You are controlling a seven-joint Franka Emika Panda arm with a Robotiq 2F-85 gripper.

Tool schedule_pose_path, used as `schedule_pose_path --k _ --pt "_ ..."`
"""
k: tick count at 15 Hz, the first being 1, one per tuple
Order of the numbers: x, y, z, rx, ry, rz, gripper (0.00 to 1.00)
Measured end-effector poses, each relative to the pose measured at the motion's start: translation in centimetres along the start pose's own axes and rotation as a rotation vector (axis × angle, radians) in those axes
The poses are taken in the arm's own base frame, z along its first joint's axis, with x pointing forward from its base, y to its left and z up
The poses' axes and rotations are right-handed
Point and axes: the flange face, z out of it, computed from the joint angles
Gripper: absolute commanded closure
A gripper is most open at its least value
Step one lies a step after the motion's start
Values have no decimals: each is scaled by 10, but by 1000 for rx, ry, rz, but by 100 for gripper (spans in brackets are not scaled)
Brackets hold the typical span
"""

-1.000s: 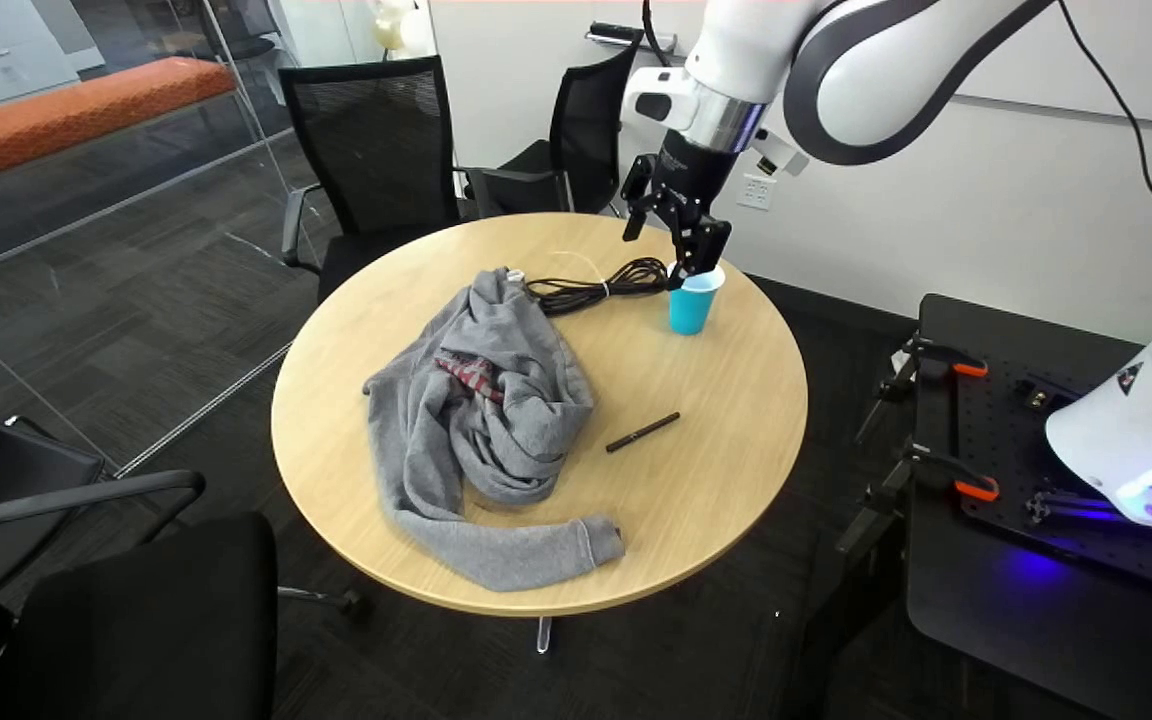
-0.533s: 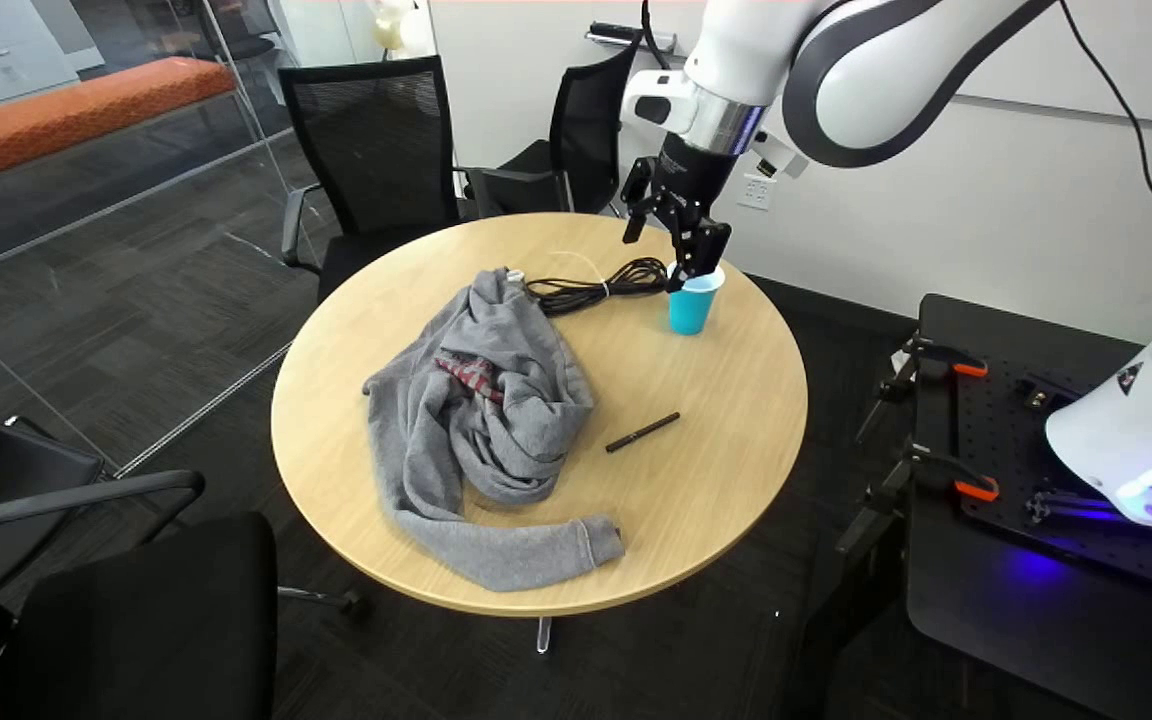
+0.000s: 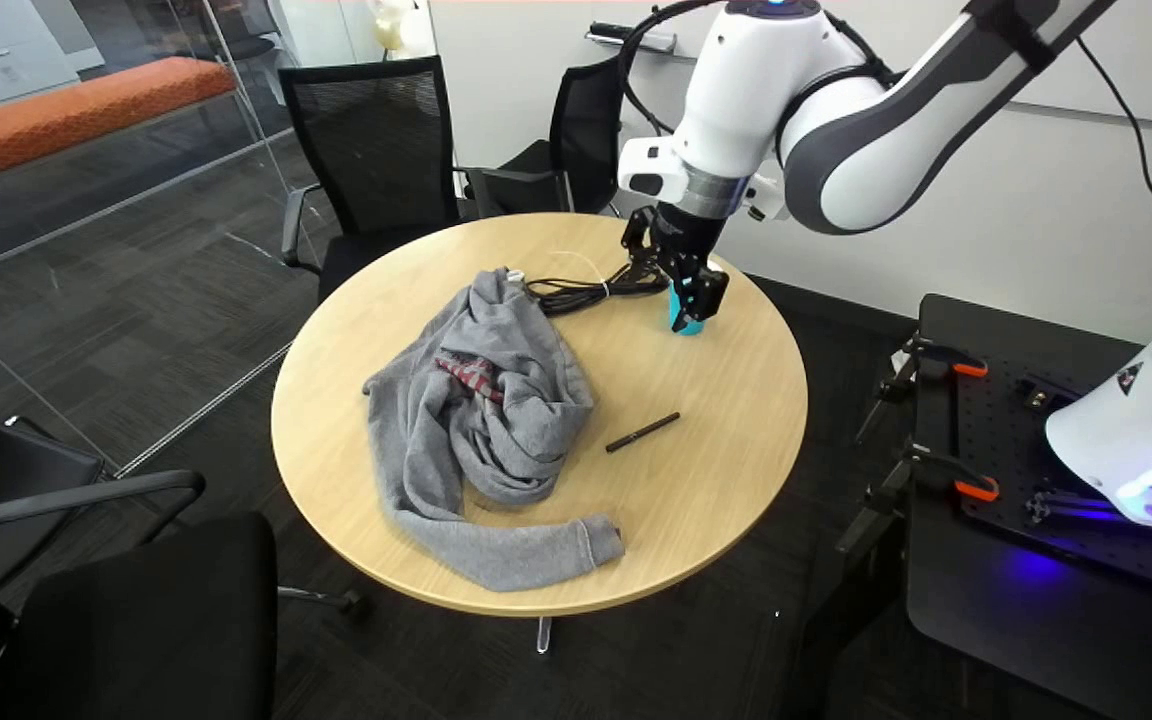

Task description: Put the pen inside the blue cup

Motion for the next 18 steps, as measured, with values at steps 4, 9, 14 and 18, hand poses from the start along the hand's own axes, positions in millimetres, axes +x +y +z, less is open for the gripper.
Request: schedule_pose_path --k 4,9,14,18 --pt "2 -14 40 24 7 -18 0" --pt "5 -26 89 96 3 -15 0" --pt "9 -25 127 148 11 2 0" --pt "11 -22 153 175 17 17 0"
